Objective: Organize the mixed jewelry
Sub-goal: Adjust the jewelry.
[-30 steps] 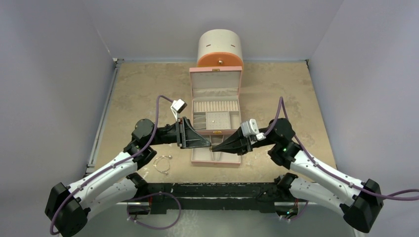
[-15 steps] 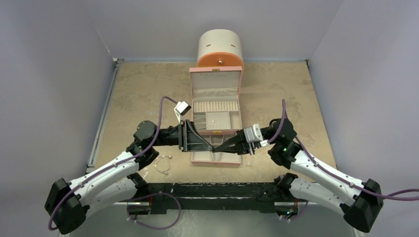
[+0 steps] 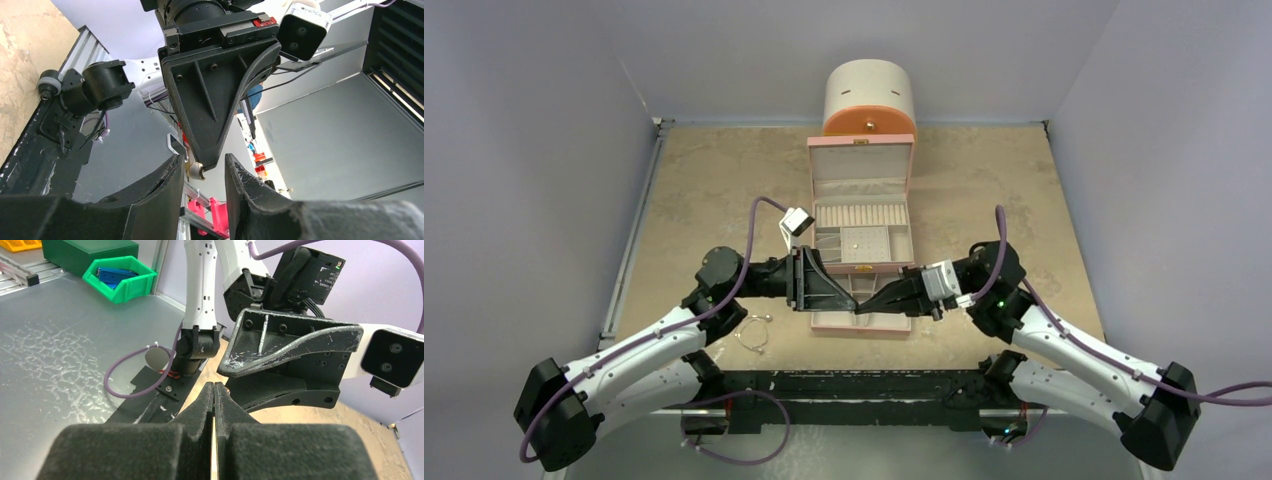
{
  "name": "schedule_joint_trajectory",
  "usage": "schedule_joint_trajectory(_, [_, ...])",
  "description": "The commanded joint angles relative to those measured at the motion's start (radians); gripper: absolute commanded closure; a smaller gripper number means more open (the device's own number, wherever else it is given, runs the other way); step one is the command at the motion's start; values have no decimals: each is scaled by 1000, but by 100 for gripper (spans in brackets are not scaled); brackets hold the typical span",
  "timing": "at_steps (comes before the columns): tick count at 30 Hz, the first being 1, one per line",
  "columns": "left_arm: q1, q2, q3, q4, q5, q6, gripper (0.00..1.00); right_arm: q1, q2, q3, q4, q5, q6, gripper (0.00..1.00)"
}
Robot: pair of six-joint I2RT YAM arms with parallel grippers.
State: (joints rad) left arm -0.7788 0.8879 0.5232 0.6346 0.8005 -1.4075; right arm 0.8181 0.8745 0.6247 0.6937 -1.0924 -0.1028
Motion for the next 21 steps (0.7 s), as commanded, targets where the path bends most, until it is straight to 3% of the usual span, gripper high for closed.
schedule_joint_trajectory(1, [-7, -3, 19, 65, 12, -11, 67, 7, -38, 12, 17, -3, -28, 100])
schedule_joint_trajectory(21, [-25, 1, 23, 71, 12, -2, 71, 9, -64, -8, -60, 33, -60, 100])
